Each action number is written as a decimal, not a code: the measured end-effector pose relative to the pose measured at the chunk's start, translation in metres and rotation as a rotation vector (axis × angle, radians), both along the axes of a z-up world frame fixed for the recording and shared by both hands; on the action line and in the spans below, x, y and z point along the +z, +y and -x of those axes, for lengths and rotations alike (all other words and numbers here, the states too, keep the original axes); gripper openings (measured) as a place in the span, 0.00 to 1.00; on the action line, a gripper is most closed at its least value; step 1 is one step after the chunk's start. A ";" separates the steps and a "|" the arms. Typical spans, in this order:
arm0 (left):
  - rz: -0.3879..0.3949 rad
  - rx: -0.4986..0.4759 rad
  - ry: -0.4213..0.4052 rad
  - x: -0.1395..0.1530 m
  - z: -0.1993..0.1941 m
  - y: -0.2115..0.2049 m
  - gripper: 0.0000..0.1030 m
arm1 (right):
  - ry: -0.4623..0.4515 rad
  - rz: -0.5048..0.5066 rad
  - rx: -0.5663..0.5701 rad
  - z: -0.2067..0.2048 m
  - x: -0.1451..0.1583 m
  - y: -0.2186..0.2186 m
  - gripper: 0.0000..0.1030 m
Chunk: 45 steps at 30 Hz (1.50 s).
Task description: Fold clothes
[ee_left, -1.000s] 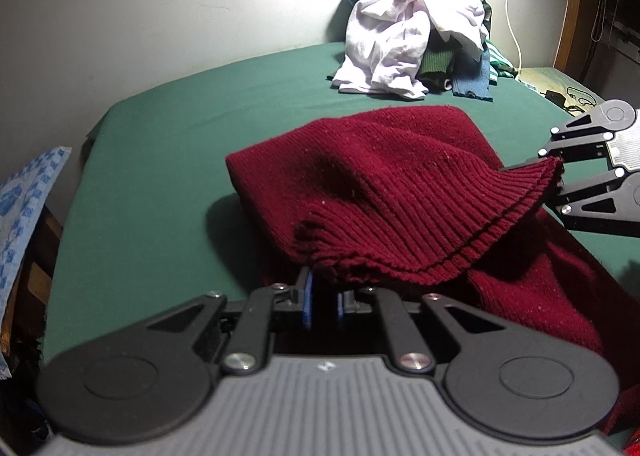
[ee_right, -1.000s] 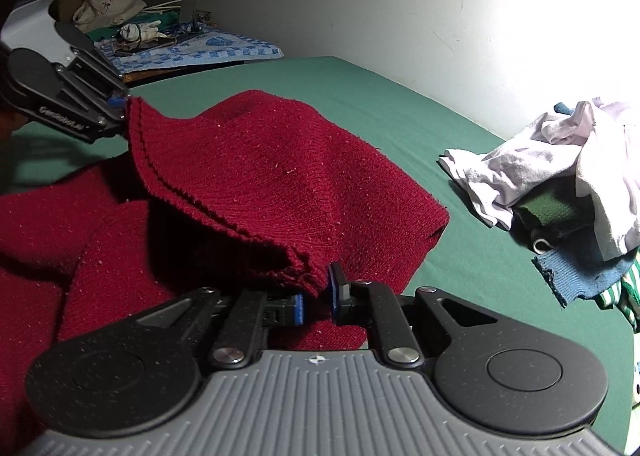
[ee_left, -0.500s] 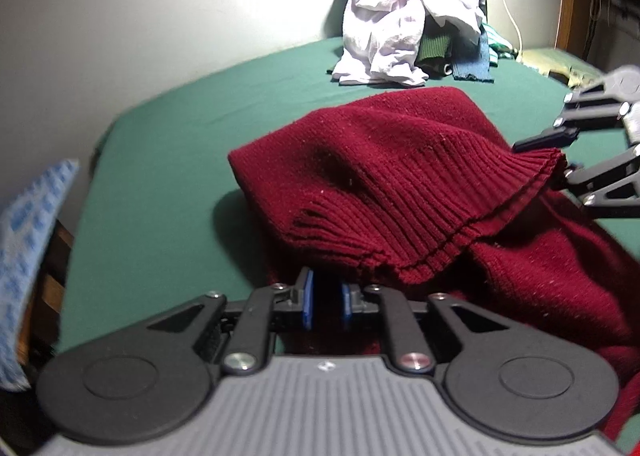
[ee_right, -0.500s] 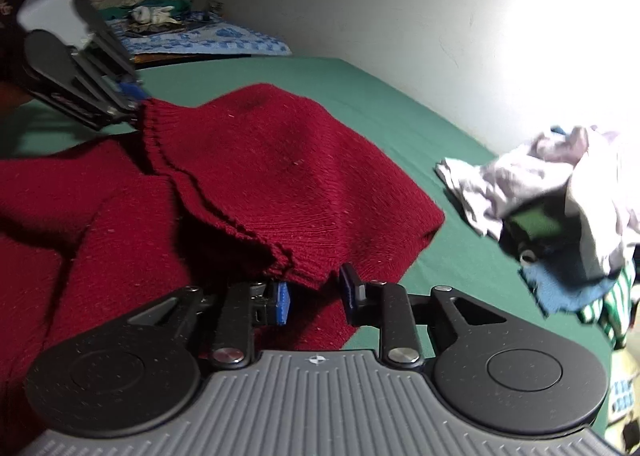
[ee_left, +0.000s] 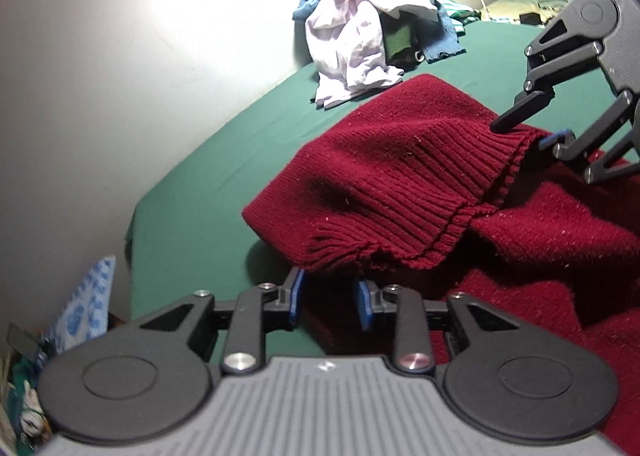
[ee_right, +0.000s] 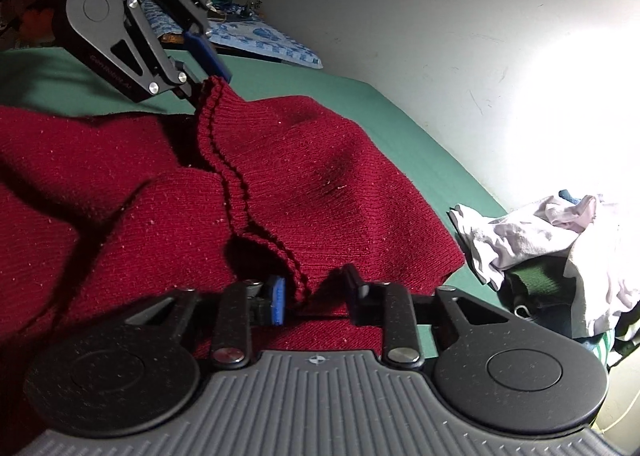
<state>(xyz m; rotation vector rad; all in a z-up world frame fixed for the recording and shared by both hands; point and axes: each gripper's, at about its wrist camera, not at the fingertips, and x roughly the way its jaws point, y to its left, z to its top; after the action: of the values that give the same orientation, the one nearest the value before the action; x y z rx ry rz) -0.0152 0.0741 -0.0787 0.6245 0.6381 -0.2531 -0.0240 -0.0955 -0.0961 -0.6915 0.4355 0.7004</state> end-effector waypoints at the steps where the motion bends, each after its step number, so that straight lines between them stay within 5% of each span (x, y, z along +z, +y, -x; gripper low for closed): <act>1: -0.013 -0.011 -0.005 -0.001 0.000 -0.003 0.31 | 0.004 0.004 0.002 0.000 0.000 0.001 0.20; 3: -0.028 -0.039 -0.012 -0.003 0.000 -0.007 0.30 | 0.011 0.009 0.007 -0.001 -0.001 0.001 0.15; 6: -0.045 -0.096 0.001 -0.006 0.001 -0.012 0.08 | 0.020 0.015 0.010 -0.003 -0.001 0.001 0.10; 10: -0.072 -0.147 0.028 -0.009 0.006 -0.012 0.04 | 0.031 0.014 0.011 -0.005 0.000 -0.002 0.09; 26: -0.031 -0.139 0.123 -0.009 0.026 0.004 0.00 | 0.080 0.050 0.048 0.016 0.005 -0.006 0.09; 31: 0.021 -0.101 0.106 0.018 0.027 0.019 0.05 | 0.127 0.086 0.060 0.021 0.013 -0.010 0.23; 35: 0.115 -0.063 0.071 0.045 0.012 0.027 0.09 | 0.187 -0.061 0.023 0.015 0.048 -0.027 0.22; 38: 0.158 -0.044 0.053 0.040 -0.012 0.015 0.11 | 0.177 -0.208 -0.084 -0.007 0.064 -0.027 0.21; 45: 0.099 -0.052 0.136 -0.006 -0.031 -0.008 0.10 | 0.228 -0.207 -0.202 -0.054 0.029 0.006 0.21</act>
<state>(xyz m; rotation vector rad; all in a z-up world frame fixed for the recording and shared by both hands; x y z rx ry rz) 0.0160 0.0666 -0.0850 0.5319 0.7357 -0.3757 0.0301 -0.0891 -0.0666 -0.3671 0.6236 0.6241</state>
